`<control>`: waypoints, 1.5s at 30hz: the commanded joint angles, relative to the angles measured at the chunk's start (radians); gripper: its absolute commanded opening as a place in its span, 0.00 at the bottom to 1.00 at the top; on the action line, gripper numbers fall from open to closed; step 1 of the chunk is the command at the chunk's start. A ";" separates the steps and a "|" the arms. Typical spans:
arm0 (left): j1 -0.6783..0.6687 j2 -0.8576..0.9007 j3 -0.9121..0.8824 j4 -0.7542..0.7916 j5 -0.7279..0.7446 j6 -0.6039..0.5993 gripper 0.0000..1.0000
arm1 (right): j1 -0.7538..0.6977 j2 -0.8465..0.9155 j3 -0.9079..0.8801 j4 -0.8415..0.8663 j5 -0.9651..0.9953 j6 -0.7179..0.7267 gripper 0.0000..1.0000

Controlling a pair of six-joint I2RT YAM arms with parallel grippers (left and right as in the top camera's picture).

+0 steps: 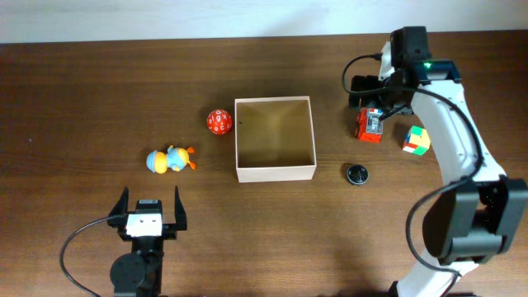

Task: Pack container
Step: 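Move the right gripper to the red toy truck and grasp it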

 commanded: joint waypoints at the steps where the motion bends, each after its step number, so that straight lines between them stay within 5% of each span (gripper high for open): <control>1: 0.004 -0.009 -0.002 -0.004 -0.011 0.013 0.99 | -0.008 0.043 0.023 0.000 0.085 0.043 0.97; 35: 0.004 -0.009 -0.002 -0.004 -0.011 0.013 0.99 | -0.045 0.306 0.013 0.067 0.019 0.100 0.88; 45: 0.004 -0.009 -0.002 -0.004 -0.011 0.013 0.99 | -0.045 0.312 0.013 0.071 0.013 0.089 0.56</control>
